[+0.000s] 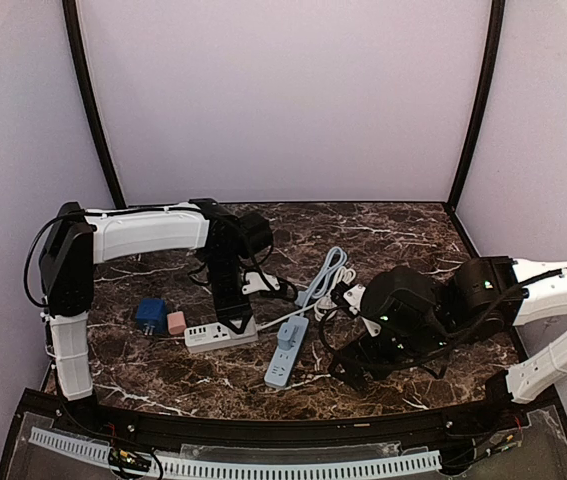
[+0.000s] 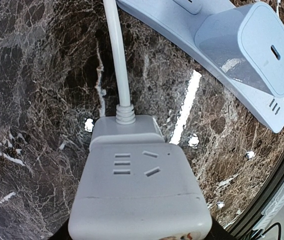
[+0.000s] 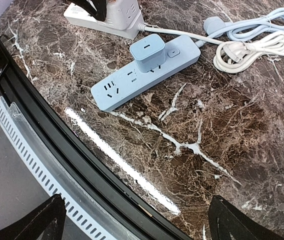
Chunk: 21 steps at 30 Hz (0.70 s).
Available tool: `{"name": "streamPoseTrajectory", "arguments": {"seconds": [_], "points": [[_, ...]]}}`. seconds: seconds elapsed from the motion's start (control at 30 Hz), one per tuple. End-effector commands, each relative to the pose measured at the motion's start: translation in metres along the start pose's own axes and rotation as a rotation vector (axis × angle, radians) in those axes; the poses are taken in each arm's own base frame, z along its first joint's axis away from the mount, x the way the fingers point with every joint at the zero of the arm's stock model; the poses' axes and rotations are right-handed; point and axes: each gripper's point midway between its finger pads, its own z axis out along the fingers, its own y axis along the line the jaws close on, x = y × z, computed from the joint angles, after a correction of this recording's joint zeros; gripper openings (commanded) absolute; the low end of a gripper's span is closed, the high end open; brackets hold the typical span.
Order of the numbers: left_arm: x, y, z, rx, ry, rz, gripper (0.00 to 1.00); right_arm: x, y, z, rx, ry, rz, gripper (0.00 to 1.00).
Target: Insert the plug
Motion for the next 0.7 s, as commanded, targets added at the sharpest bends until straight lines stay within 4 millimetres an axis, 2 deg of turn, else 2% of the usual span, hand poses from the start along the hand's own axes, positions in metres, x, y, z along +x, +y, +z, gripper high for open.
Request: {"name": "streamPoseTrajectory", "arguments": {"seconds": [0.0, 0.4, 0.5, 0.67], "points": [[0.004, 0.003, 0.032, 0.000, 0.065, 0.001, 0.01, 0.003, 0.000, 0.001, 0.003, -0.008, -0.002, 0.99], [0.005, 0.002, 0.046, 0.018, 0.087, -0.026, 0.01, 0.005, -0.002, 0.003, 0.010, -0.002, -0.003, 0.99], [0.007, -0.001, 0.049, 0.028, 0.095, 0.021, 0.01, 0.006, -0.002, 0.002, 0.010, 0.000, -0.009, 0.99], [0.013, 0.009, 0.047, 0.003, 0.114, 0.028, 0.01, 0.006, -0.004, 0.001, 0.017, 0.000, -0.013, 0.99]]}}
